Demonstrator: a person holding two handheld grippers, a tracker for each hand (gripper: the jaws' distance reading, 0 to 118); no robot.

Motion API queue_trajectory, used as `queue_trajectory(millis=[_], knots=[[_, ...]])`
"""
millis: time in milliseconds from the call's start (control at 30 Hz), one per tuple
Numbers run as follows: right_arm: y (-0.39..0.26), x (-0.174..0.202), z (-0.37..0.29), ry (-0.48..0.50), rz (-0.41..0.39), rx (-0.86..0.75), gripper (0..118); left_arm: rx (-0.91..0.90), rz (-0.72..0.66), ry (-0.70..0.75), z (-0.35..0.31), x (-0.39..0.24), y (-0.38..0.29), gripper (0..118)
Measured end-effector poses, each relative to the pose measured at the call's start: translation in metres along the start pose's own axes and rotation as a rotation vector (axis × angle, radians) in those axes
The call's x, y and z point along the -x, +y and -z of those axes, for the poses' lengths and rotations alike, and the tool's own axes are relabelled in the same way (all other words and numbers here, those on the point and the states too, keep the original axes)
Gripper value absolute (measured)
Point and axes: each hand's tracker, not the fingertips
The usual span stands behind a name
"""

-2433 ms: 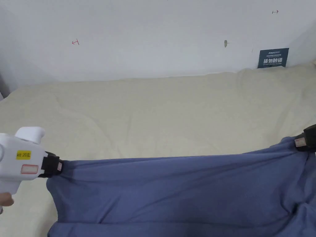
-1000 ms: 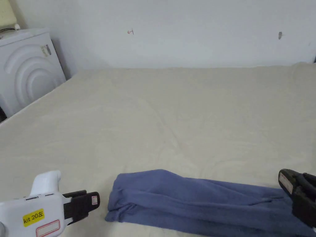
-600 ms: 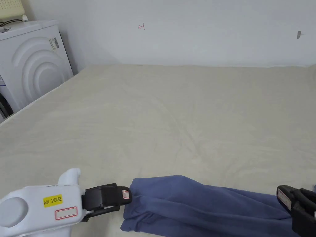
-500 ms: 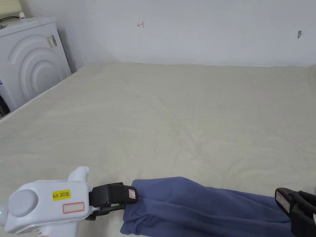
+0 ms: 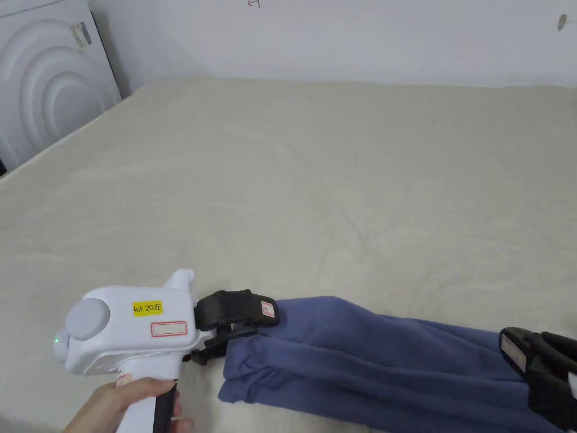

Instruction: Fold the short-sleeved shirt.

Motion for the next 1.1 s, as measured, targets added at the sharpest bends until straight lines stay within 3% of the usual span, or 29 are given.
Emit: queue_trajectory(millis=[133,233,500,567,600,633,700,733,1100], knots=[[-0.006,-0.003,0.000,0.001,0.009,0.017,0,0.073,-0.078,-0.122,0.010,-0.004,-0.005,113],[-0.008,-0.005,-0.002,-0.003,0.009,0.025,0,0.071,0.013,-0.064,0.018,-0.009,-0.010,113],[-0.010,-0.013,-0.008,-0.002,0.055,0.014,0,0.123,-0.019,-0.042,0.017,-0.015,-0.001,112],[-0.011,-0.014,-0.010,-0.004,0.061,0.010,0,0.131,0.093,0.112,0.013,-0.025,-0.002,88],[-0.011,-0.016,-0.011,-0.004,0.065,0.008,0,0.122,0.102,0.200,0.010,-0.027,-0.002,62],[-0.011,-0.017,-0.011,-0.003,0.068,0.006,0,0.117,0.089,0.260,0.010,-0.027,-0.002,19],[-0.012,-0.020,-0.013,-0.003,0.075,0.001,0,0.123,-0.050,0.096,0.011,-0.012,-0.004,16],[-0.013,-0.021,-0.016,-0.005,0.080,0.000,0,0.099,-0.059,0.121,0.010,-0.013,-0.006,15],[-0.016,-0.068,-0.057,-0.039,0.139,-0.063,0,0.043,0.097,0.165,-0.010,-0.107,-0.009,13]])
